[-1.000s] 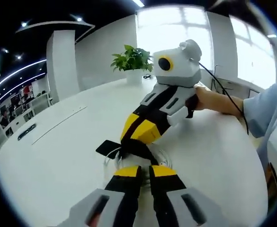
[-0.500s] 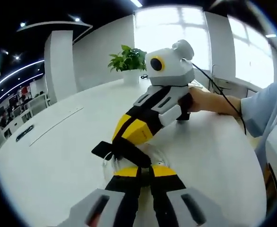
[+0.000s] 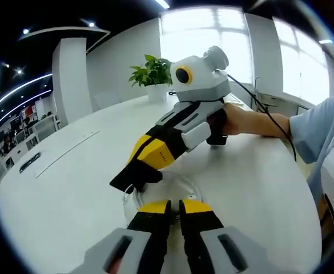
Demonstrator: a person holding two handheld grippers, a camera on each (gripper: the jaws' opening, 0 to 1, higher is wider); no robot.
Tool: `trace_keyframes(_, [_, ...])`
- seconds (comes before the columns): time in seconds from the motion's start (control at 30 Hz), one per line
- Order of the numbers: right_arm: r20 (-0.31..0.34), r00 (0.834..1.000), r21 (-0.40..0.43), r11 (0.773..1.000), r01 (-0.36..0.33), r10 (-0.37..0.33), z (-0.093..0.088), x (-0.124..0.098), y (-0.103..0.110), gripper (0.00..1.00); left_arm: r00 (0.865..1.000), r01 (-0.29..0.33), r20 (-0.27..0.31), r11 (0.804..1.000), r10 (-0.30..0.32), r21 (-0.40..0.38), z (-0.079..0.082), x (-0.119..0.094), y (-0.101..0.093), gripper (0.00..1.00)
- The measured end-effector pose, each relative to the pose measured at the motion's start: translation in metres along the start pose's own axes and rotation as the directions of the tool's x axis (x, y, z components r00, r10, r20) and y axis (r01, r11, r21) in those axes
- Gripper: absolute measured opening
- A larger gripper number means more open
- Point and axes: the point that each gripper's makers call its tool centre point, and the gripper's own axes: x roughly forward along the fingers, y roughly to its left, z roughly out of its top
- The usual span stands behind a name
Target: Peel open the Velcro strap on the desktop, arrange the wired earphones neatly onto it, and close the Velcro strap to secure them.
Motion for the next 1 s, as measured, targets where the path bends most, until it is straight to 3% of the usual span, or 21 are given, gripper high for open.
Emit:
trace_keyframes(0.17, [0.008,1.0,-0.015,1.0,0.023,-0.022,0.002,-0.001,-0.005,0.05,1.0,-0.005,-0.004,1.0,0.005,0.019,0.0,-0.001,-0.001,0.11])
trace_keyframes(0.57, [-0.05,0.994,-0.186,0.978,0.09,-0.101,0.0,0.006,-0.022,0.05,1.0,-0.003,-0.016,0.999,0.004,0.047,-0.001,-0.001,-0.005,0.11])
trace_keyframes(1.0, [-0.097,0.989,-0.224,0.97,0.091,-0.115,-0.012,0.016,-0.041,0.05,1.0,0.013,-0.022,0.999,-0.012,0.047,-0.001,0.001,-0.01,0.09])
